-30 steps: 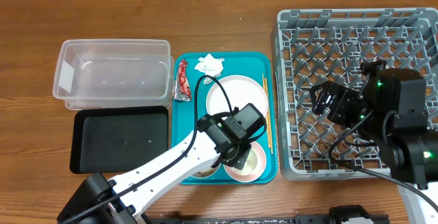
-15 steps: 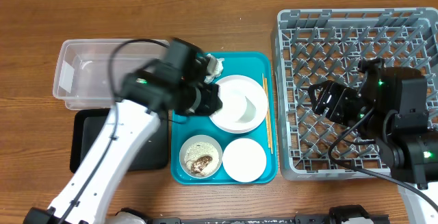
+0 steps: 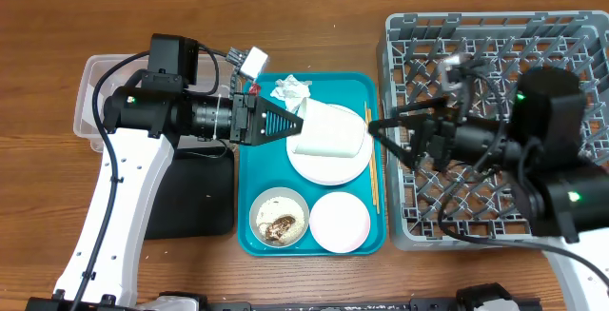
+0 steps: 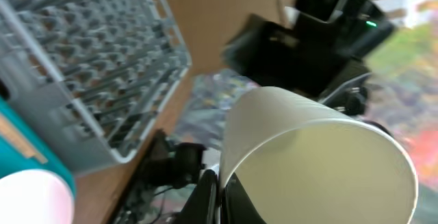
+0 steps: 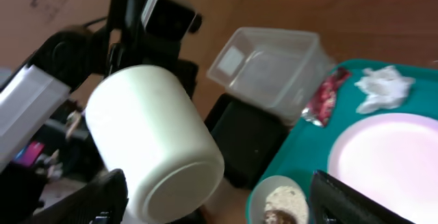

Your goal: Sort waste into correct bins and load items into the dishwasher

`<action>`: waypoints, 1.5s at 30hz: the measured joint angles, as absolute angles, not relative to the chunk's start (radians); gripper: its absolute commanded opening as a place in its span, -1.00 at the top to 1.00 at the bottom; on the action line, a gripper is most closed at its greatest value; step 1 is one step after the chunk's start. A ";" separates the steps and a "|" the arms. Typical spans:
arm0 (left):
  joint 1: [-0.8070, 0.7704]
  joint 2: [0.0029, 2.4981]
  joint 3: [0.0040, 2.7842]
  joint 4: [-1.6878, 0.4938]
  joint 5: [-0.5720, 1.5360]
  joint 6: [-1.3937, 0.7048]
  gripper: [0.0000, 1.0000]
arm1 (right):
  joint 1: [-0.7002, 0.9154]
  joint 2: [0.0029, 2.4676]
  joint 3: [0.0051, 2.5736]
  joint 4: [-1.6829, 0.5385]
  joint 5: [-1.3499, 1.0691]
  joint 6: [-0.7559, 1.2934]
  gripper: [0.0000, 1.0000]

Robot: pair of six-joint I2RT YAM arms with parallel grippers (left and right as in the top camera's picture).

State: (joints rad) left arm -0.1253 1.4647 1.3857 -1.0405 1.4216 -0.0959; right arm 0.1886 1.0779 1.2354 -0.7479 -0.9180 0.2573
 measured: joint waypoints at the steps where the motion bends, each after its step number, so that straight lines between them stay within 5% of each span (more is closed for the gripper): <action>1: -0.125 1.465 1.386 -1.040 1.437 -0.093 0.92 | 0.207 1.091 1.235 -0.730 -0.934 0.257 -0.69; 9: -0.123 1.471 1.386 -1.040 1.492 -0.072 0.92 | 0.342 1.139 1.235 -0.570 -1.030 0.246 -0.27; 11: -0.120 1.471 1.386 -1.039 1.502 -0.069 0.92 | 0.345 1.137 1.236 -0.565 -1.041 0.247 -0.30; 16: -0.118 1.471 1.386 -1.039 1.512 -0.059 0.92 | 0.364 1.138 1.236 -0.573 -1.041 0.251 -0.84; 29: -0.125 1.471 1.386 -1.013 1.535 -0.048 0.92 | 0.402 1.138 1.236 -0.571 -1.014 0.238 -0.43; 31: -0.125 1.471 1.386 -1.010 1.534 -0.047 0.61 | 0.402 1.138 1.236 -0.573 -1.005 0.239 -0.36; 34: -0.125 1.471 1.386 -1.007 1.531 -0.044 -1.00 | 0.406 1.138 1.236 -0.582 -0.991 0.237 -0.33; 45: -0.123 1.478 1.386 -1.045 1.246 -0.076 -1.00 | 0.352 1.006 1.237 -0.826 -0.576 0.236 -0.35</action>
